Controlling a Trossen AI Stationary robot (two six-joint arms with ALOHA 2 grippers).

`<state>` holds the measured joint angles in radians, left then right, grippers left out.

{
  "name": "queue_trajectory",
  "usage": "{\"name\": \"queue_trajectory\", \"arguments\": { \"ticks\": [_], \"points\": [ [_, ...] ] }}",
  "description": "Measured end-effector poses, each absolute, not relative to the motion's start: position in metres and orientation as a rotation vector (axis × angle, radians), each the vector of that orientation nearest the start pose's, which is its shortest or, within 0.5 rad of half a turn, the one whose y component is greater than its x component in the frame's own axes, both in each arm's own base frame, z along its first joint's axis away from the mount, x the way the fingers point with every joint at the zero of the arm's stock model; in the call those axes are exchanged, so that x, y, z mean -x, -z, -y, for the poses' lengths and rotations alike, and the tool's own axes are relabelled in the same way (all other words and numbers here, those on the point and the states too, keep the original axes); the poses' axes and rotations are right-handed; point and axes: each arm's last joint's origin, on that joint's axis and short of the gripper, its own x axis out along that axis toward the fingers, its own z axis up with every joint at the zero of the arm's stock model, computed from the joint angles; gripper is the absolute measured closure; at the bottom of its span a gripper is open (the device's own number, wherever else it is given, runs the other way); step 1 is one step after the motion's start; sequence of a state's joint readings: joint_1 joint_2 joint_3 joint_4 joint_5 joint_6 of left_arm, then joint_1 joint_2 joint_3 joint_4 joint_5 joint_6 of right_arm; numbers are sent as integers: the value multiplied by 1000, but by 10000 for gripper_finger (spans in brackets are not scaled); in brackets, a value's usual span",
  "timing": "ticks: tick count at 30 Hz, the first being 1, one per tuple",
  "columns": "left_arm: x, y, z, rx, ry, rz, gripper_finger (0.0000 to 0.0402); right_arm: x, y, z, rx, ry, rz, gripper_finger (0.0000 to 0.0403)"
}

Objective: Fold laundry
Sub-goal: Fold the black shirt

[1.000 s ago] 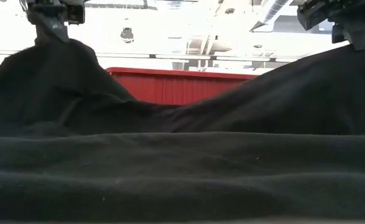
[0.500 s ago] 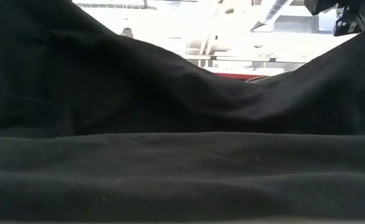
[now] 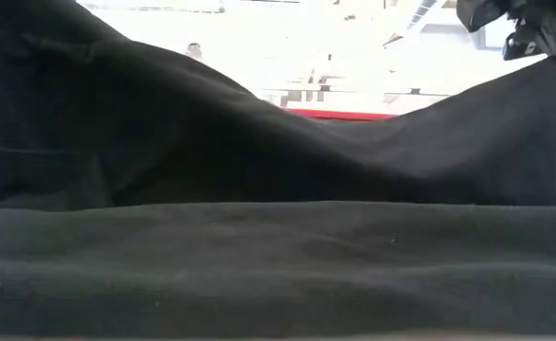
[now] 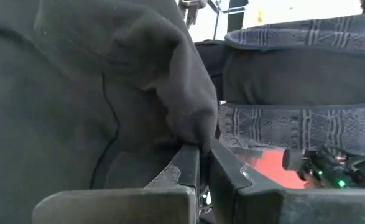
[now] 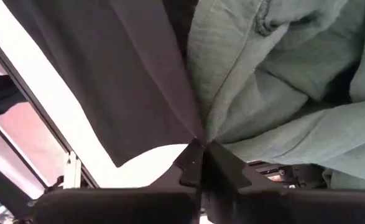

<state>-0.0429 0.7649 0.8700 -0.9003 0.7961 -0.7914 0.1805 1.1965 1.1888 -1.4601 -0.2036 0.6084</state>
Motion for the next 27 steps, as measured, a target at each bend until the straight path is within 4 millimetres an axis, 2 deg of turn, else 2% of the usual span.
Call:
{"name": "queue_trajectory", "arguments": {
  "ticks": [9,14,18,21,24,27],
  "points": [
    [-131,-306,33,996,462,-1096,401,-179,-308,-37,-501,150,-1543,240],
    [-132,-307,34,983,456,-1087,401,-188,-303,-45,-410,27,-1452,177],
    [-133,-308,35,974,459,-1068,401,-200,-297,-57,-302,-92,-1315,161],
    [-133,-308,35,977,456,-1069,401,-205,-295,-59,-278,-83,-1263,159],
    [-133,-308,34,976,453,-1068,401,-209,-286,-63,-281,-136,-1264,159],
    [-134,-307,34,972,441,-1063,401,-207,-267,-66,-271,-172,-1343,165]
  ]
}}
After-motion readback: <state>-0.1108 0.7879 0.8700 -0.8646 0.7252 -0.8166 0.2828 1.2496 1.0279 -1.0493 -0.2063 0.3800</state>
